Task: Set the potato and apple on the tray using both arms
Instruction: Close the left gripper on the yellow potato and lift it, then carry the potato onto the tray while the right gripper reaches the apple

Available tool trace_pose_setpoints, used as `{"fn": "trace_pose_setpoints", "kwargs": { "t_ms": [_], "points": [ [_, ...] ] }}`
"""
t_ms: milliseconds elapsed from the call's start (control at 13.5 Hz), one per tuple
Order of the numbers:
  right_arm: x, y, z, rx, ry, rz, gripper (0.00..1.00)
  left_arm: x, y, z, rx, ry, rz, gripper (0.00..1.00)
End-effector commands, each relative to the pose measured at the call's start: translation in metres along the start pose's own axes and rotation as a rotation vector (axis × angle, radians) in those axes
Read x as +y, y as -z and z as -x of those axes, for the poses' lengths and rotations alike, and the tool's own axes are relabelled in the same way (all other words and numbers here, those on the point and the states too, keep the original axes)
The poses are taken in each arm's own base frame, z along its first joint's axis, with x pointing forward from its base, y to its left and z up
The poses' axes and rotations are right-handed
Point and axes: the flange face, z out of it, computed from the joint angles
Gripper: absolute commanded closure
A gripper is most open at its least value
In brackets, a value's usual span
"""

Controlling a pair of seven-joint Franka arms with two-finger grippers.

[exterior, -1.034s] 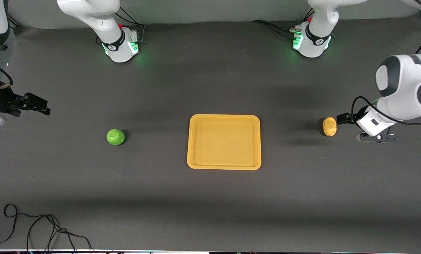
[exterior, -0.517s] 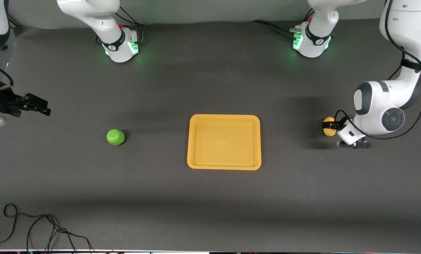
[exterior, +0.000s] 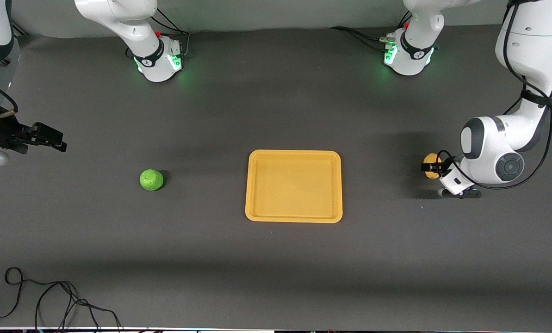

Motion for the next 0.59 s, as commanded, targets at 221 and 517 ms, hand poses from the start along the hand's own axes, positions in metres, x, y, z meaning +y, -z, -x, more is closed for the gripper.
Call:
{"fn": "trace_pose_setpoints", "kwargs": {
  "t_ms": [221,517],
  "points": [
    [-0.055,0.006,-0.002,0.038,0.079,-0.051,0.00,0.034,0.084,-0.026,-0.026,0.070,-0.001,1.00],
    [-0.054,-0.016,0.025,-0.002,0.081,-0.053,0.00,0.147,0.159,-0.058,-0.008,0.194,0.100,1.00]
  ]
}}
